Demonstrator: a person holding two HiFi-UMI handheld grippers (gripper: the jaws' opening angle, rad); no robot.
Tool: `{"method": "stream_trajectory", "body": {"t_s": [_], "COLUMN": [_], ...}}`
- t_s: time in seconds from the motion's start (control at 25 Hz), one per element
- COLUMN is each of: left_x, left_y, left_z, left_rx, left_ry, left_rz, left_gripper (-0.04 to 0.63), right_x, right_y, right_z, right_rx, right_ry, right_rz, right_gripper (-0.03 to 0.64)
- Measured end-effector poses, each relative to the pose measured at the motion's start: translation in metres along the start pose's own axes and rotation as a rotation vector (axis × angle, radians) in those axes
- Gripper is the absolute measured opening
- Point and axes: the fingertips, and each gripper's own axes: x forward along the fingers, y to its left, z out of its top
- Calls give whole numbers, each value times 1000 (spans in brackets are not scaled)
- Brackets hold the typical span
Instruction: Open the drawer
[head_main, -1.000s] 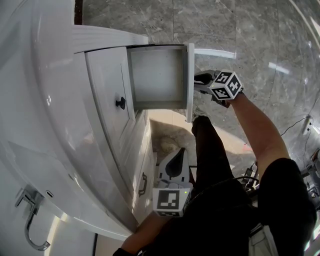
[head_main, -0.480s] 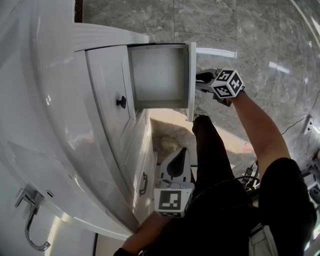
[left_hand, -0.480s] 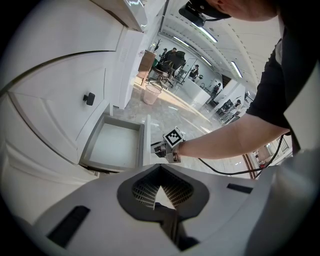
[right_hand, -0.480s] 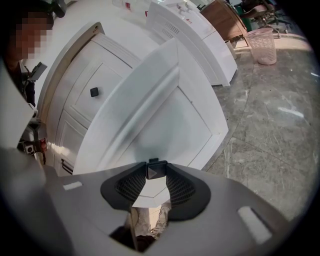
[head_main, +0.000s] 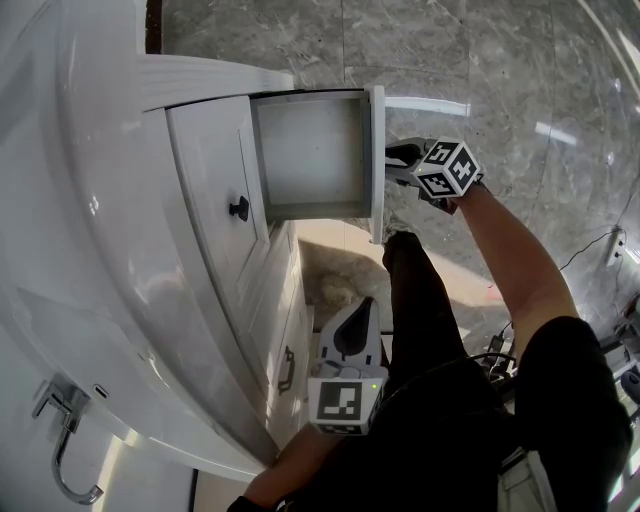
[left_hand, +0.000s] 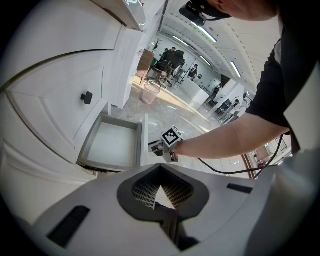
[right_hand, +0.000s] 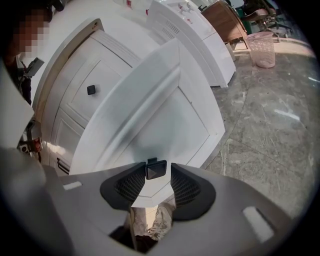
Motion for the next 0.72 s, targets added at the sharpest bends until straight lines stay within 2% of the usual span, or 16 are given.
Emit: {"method": "stream_trajectory", "body": {"t_s": [0.2, 0.48, 0.72], "left_x": [0, -5, -17], "left_y": [-3, -6, -15], "left_z": [-2, 11, 25], "left_rx": [-4, 15, 88], "left_ry": [13, -19, -43], "left_rz": [-8, -20, -38], "left_gripper": [-9, -9, -9], "right_x": [-1, -19, -59], "right_y": [0, 3, 15], "right_z": [-2, -11, 9], "right_rx": [-23, -70, -70], "right_ry": [12, 44, -13], "right_rz": [-28, -78, -130], "right_gripper": [146, 156, 155]}}
